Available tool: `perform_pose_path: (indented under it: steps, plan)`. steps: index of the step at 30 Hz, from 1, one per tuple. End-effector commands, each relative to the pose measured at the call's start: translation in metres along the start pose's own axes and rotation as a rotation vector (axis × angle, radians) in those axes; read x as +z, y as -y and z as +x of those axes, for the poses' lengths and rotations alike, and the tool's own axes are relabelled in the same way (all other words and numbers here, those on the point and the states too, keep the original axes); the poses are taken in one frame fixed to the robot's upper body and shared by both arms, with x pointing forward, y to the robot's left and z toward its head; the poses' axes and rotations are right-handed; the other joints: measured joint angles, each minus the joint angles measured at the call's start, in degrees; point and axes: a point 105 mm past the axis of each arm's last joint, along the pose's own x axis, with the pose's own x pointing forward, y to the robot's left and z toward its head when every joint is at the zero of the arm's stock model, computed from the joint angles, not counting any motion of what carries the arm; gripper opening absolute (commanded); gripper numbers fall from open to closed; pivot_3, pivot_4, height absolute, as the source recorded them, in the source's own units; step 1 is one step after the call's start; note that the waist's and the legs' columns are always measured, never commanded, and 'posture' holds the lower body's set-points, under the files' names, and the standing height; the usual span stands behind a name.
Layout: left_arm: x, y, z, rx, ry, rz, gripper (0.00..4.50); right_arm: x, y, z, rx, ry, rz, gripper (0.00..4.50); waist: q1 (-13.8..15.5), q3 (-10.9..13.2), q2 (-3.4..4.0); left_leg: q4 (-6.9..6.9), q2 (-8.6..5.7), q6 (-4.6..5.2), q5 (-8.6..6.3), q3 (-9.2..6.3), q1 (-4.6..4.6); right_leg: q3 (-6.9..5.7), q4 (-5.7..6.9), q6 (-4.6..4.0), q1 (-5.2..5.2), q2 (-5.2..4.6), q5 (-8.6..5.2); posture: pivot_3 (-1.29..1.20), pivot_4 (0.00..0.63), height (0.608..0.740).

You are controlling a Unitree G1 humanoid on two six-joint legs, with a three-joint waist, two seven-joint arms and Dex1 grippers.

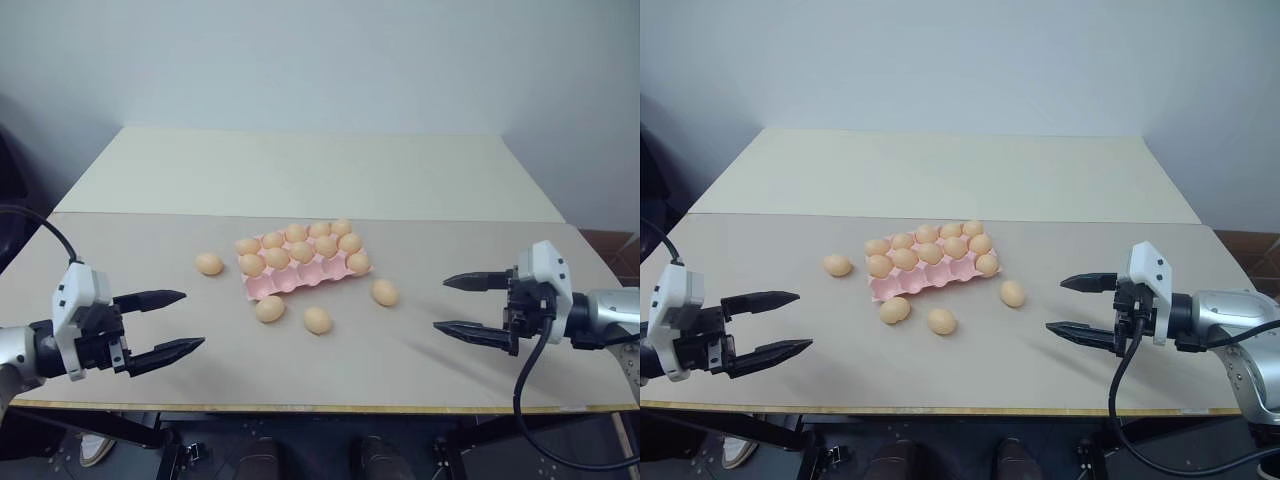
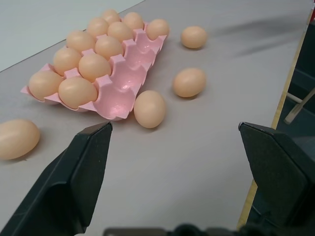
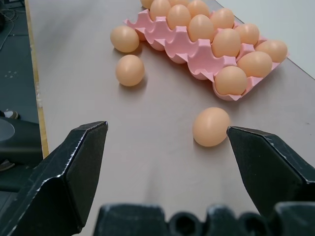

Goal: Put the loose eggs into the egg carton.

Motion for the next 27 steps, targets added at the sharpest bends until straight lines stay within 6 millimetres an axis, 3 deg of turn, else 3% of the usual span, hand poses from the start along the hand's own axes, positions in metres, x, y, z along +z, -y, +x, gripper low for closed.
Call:
perform_pose_path:
  steps: [1,19,22,27]
  plan:
    - [0.007,-0.004,0.001,0.017,0.029,0.023,4.48,0.013,0.001,-0.006,-0.014,0.017,-0.047,4.50,0.00,0.00,0.00,0.00,0.00,0.00,0.00,0.00,0.00,0.00,0.00,0.00,0.00,0.00,0.00,0.00,0.150,0.740]
    - [0.009,0.002,0.013,-0.083,0.024,0.064,4.48,0.012,0.011,-0.010,-0.058,-0.072,-0.087,4.50,-0.01,0.00,0.00,0.00,0.00,0.00,0.00,0.00,0.01,0.00,0.01,0.00,0.00,0.00,0.00,0.00,0.150,0.740]
    - [0.009,-0.001,0.015,-0.089,0.026,0.065,4.48,0.005,0.013,-0.001,-0.064,-0.101,-0.096,4.50,-0.04,0.00,0.00,0.00,0.01,0.00,0.00,0.00,0.00,0.00,0.00,0.00,0.00,0.02,0.00,0.00,0.150,0.740]
    - [0.011,-0.002,0.023,-0.125,0.035,0.066,4.48,-0.010,0.028,0.035,-0.099,-0.128,-0.094,4.50,-0.36,-0.01,-0.01,0.00,0.00,0.01,0.01,0.04,0.03,0.05,0.03,0.03,-0.01,0.02,0.04,0.00,0.150,0.740]
